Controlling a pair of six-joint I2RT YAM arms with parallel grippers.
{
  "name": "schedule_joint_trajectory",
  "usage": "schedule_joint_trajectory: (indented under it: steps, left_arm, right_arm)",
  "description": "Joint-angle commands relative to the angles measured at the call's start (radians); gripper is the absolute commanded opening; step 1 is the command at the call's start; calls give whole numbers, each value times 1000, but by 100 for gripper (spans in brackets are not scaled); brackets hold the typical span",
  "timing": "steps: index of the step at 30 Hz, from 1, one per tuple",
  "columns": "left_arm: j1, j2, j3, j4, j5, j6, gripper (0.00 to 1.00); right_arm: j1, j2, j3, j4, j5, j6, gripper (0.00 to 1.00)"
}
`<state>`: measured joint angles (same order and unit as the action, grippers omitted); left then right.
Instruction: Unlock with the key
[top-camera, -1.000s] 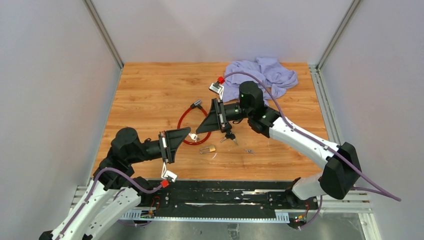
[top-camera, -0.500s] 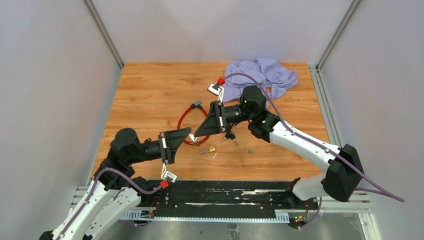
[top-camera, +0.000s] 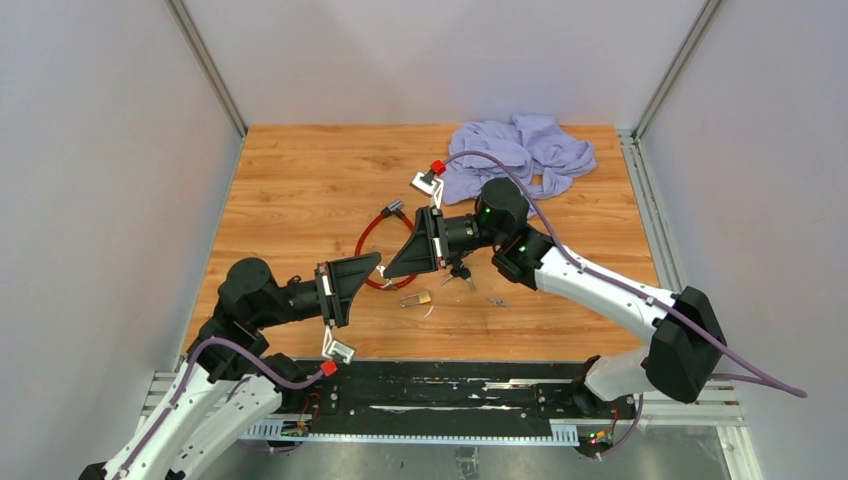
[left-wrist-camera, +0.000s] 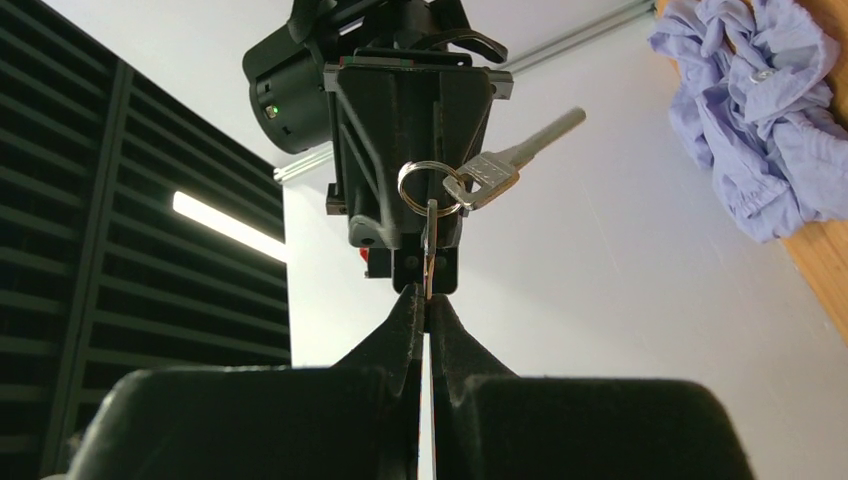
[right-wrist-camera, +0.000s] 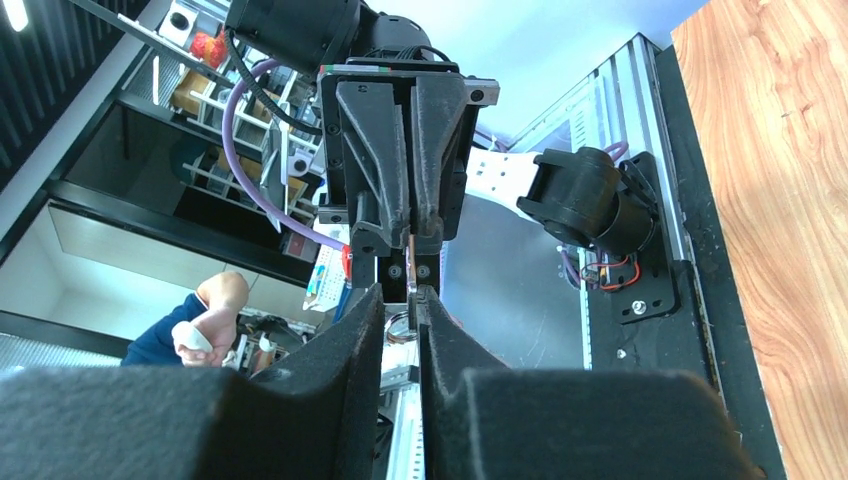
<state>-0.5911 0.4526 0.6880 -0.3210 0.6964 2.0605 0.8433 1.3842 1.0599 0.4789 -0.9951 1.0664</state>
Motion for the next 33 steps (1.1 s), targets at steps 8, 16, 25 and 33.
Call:
schedule_joint_trajectory:
  steps: [8,16,25,33]
  left_arm:
    - [-4,3,-13,22,-75,159,4]
    - [-4,121,128,-235,-286,-334,98]
    - [124,722,575,-659,-437,-1364,99]
    - [241,1157,757,-457,-494,-1671,88]
  right_arm:
    - [12,-14,13,-39,4,-36,1]
    - [-98,-34,77,-330,-37,-203,1]
    - [-207,-42,175,-826,86,-523,1]
    - [-310,-78,184,-1024,181,-639,1]
